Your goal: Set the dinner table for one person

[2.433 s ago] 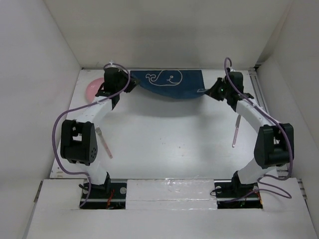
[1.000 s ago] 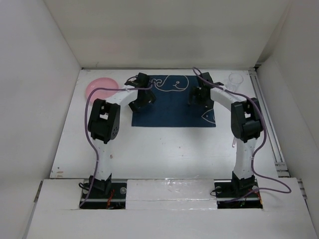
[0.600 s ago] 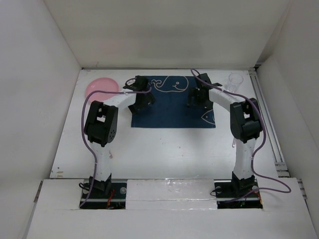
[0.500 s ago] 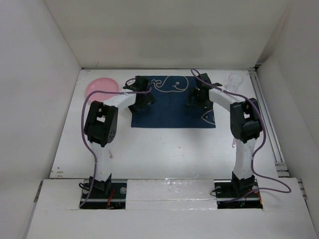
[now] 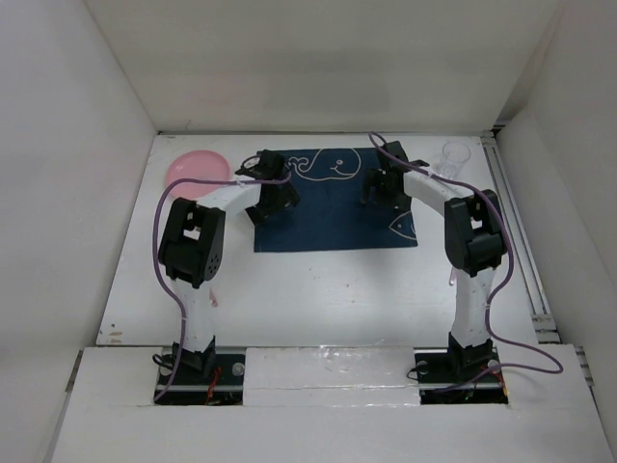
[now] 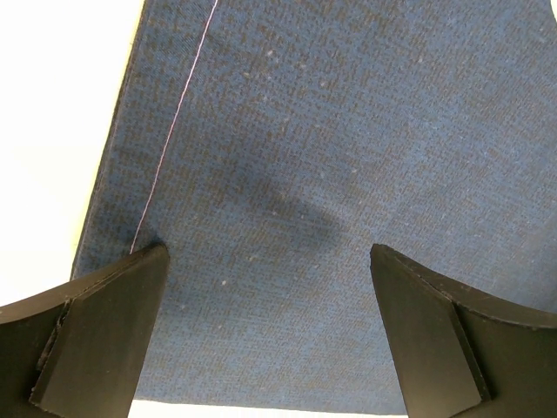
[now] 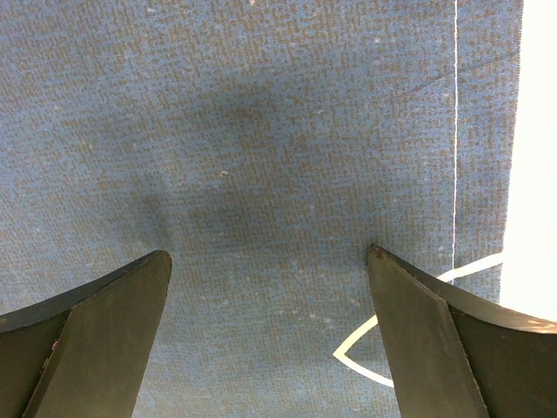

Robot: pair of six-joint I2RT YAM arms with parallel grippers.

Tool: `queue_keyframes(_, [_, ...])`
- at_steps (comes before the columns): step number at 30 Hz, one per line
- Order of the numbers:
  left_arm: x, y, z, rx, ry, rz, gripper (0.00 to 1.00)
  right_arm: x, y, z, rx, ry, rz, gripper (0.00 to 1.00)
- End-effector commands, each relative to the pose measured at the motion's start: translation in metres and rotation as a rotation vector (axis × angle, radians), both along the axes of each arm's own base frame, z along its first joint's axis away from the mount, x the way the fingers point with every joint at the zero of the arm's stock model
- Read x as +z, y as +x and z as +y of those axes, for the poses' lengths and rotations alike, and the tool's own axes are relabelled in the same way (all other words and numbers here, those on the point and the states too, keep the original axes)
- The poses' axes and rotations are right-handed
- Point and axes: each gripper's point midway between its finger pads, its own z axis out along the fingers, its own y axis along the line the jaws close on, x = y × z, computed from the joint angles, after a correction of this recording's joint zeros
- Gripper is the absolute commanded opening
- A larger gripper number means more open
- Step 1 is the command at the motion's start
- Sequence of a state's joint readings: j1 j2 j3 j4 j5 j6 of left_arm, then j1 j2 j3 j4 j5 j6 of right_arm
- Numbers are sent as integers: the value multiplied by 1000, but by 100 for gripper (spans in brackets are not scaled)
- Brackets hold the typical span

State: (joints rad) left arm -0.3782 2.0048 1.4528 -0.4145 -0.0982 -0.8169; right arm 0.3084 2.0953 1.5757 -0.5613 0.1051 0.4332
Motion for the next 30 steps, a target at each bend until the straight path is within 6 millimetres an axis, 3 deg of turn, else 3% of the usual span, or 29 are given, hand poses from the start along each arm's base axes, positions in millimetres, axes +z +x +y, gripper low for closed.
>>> queue_keyframes(1, [7,-3,3,-9,18,16,100,-7,3,5,-10,6,7,100])
queue_keyframes(5, [12,11,-2,-17,14,-4,100,-4,-2,13,9,9,-1,100])
queue_keyframes(10, [14,13,-2,-17,17,3,100,-6,-10,16,11,14,-1,100])
queue_keyframes(15, [29,17,-2,-12,10,-37,100,-5,-12,16,3,17,2,100])
queue_keyframes(24, [38,17,-2,-12,4,-54,100,12,-11,21,5,35,-33,100])
queue_keyframes(27, [38,17,-4,-16,-4,-51,100,6,-16,24,14,31,-23,100])
queue_keyframes(30, [50,21,-8,-31,-28,-89,100,3,-20,25,19,21,-17,100])
